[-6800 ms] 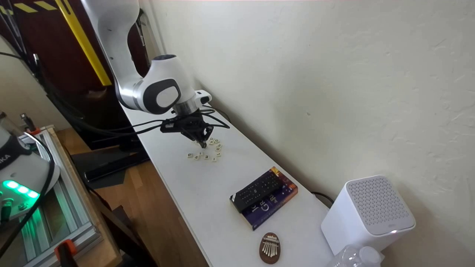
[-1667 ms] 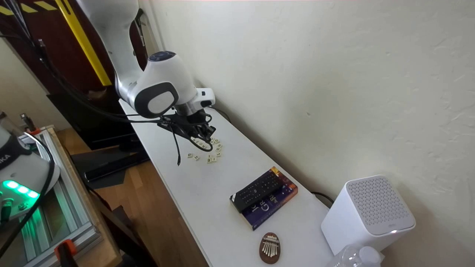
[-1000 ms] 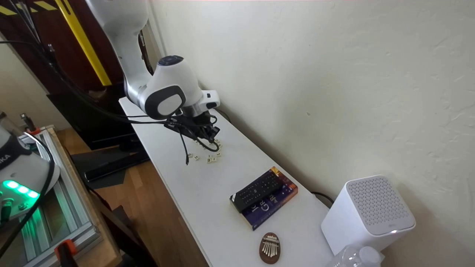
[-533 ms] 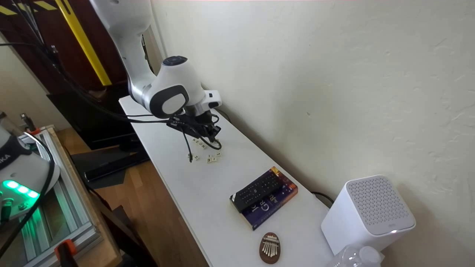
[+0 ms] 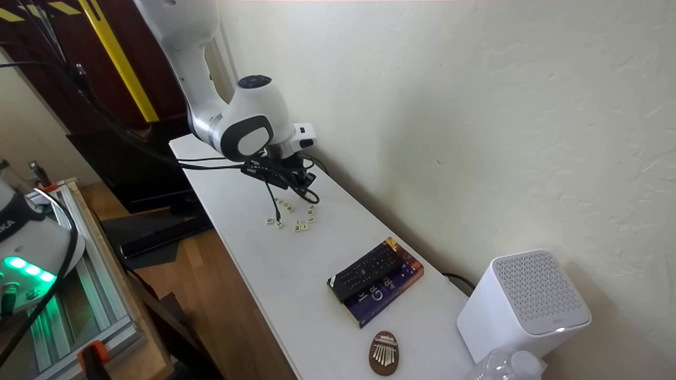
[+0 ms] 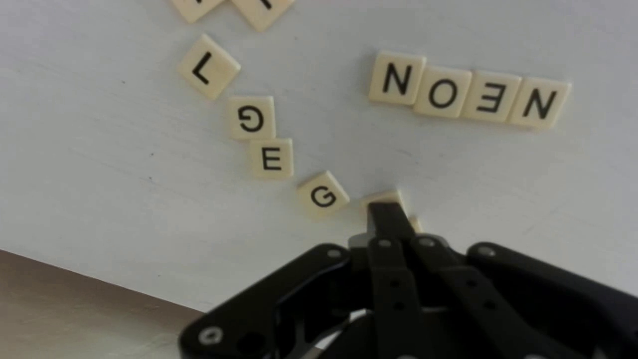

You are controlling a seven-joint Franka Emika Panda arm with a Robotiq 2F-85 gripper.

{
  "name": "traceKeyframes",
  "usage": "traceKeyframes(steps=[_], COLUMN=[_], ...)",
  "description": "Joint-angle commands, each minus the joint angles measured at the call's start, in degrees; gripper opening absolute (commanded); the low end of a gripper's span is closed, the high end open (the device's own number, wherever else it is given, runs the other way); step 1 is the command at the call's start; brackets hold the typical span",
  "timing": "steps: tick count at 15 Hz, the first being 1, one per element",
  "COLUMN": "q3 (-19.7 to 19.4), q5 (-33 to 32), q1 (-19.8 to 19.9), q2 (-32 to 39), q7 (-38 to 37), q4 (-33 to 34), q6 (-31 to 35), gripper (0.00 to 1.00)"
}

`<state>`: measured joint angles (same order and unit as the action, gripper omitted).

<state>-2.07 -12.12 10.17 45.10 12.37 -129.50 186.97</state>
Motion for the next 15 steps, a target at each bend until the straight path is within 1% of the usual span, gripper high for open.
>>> traceKeyframes(steps=[1, 4, 5, 10, 15], q3=[0.6, 0.9, 0.5, 1.3, 2.1], q5=[0.6, 0.5, 0.7, 1.1, 1.2], q1=[0.0, 0.8, 0.4, 1.6, 2.5], q2=[1.0, -0.9, -1.6, -3.9, -5.5], q7=[-0.4, -0.4, -0.8, -2.0, -3.3], q4=[1.2, -0.9, -1.7, -5.1, -7.4], q6=[-1.5, -1.3, -1.1, -0.5, 1.7], gripper=[0.0, 0.0, 0.0, 0.0, 0.0])
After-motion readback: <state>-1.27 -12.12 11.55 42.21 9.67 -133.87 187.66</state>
